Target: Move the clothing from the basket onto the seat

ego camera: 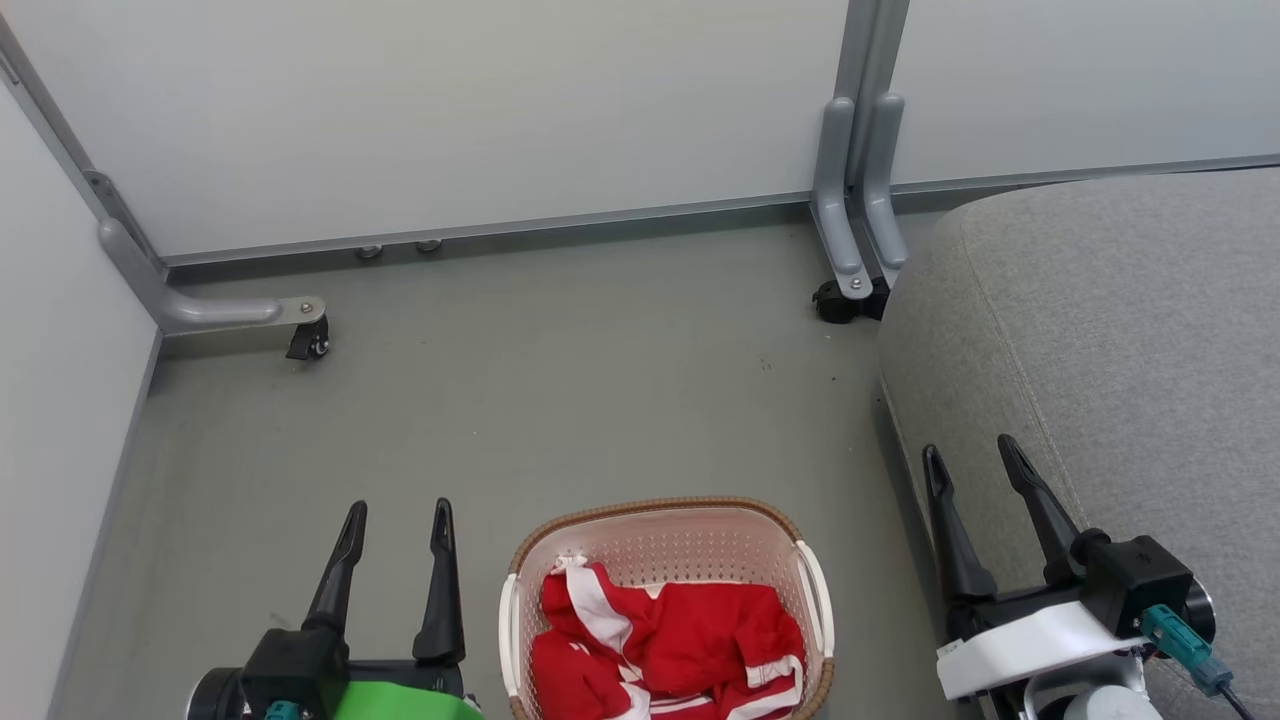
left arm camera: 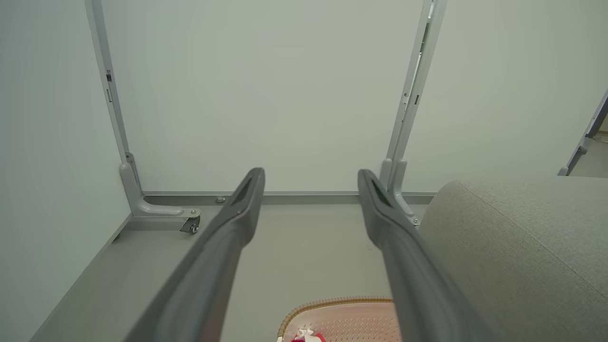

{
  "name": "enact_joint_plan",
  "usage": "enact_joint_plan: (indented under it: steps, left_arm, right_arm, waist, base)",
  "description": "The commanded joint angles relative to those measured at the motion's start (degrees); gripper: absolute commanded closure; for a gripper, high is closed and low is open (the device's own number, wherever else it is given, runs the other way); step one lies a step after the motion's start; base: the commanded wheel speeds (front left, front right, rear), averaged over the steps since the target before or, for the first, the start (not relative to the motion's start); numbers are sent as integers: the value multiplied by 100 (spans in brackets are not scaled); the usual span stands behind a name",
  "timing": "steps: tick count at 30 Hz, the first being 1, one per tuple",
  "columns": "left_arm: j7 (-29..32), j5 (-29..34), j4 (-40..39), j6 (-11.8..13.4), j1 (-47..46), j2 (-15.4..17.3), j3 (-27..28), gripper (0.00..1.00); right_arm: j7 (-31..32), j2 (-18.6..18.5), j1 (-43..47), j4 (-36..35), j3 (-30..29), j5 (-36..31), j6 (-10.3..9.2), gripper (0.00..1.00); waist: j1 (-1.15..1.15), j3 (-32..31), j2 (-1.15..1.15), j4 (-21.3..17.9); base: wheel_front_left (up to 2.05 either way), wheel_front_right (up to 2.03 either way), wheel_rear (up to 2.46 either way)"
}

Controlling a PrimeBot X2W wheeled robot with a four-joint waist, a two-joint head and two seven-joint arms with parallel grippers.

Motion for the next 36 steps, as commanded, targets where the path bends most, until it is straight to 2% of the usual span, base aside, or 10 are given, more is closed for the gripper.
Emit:
enact_joint_plan:
  steps: [1, 18, 25, 29, 36]
  left_arm:
    - [-20, -35, 25, 9, 47, 9, 15, 0]
    - [-19, 9, 73, -15, 39, 9, -3, 0]
    - [-13, 60, 206, 3, 29, 9, -68, 0]
    - [-13, 81, 360, -24, -107, 9, -164, 0]
    - [-12, 510, 809, -94, -756, 11, -340, 0]
  right_arm:
    - [-26, -3, 59, 21, -1, -15, 0, 0]
    - [-24, 1, 7, 110, 23, 57, 0, 0]
    - [-23, 0, -61, 109, -41, 58, 0, 0]
    - [-23, 0, -91, 95, -107, -41, 0, 0]
    - [-23, 1, -427, -71, -169, 20, 0, 0]
  waist:
    - [0, 2, 0, 6]
    - [0, 22, 0, -9]
    - [0, 196, 0, -189]
    - [0, 478, 0, -366]
    - [0, 1519, 0, -699]
  base:
    - [0, 0, 0]
    - [0, 0, 0]
    - [0, 0, 0]
    - [0, 0, 0]
    - [0, 0, 0]
